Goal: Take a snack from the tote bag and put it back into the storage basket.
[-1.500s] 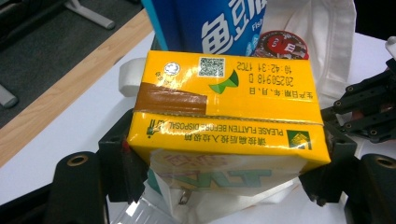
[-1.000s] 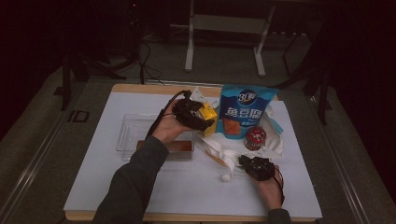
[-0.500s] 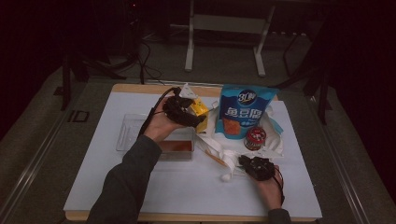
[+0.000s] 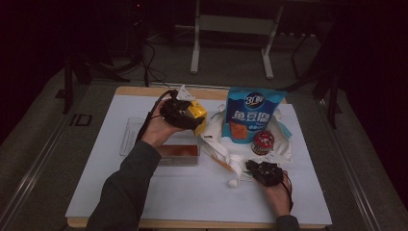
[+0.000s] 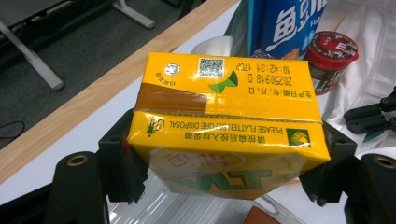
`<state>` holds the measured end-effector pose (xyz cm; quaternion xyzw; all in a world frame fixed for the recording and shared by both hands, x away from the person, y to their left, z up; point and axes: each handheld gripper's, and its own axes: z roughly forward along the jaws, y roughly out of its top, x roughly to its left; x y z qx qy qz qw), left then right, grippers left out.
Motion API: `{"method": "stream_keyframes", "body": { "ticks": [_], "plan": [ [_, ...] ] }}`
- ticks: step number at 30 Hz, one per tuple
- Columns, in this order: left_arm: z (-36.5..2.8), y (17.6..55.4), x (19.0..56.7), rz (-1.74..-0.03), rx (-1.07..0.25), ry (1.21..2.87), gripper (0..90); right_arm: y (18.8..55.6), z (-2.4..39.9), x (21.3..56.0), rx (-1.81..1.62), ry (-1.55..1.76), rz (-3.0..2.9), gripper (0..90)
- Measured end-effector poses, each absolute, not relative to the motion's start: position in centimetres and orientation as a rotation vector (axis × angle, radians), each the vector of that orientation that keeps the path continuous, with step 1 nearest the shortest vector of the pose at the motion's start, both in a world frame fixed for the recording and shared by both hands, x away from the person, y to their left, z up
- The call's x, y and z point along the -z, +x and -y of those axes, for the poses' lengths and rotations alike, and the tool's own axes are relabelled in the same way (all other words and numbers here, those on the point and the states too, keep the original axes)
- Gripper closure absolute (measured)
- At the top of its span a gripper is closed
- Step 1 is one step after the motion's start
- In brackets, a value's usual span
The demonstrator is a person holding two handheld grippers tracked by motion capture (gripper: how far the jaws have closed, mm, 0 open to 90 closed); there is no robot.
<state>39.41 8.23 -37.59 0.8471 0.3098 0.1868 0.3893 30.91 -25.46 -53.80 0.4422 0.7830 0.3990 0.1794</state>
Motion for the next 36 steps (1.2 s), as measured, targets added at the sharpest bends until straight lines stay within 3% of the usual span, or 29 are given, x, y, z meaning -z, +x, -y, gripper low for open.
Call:
{"method": "stream_keyframes", "body": {
  "ticks": [36],
  "plan": [
    [-12.9, 39.1, 39.1, -0.937, -0.526, 2.112, 28.2, 30.9, 25.4, 53.8, -1.124, 1.247, -2.212, 79.8]
  ]
}}
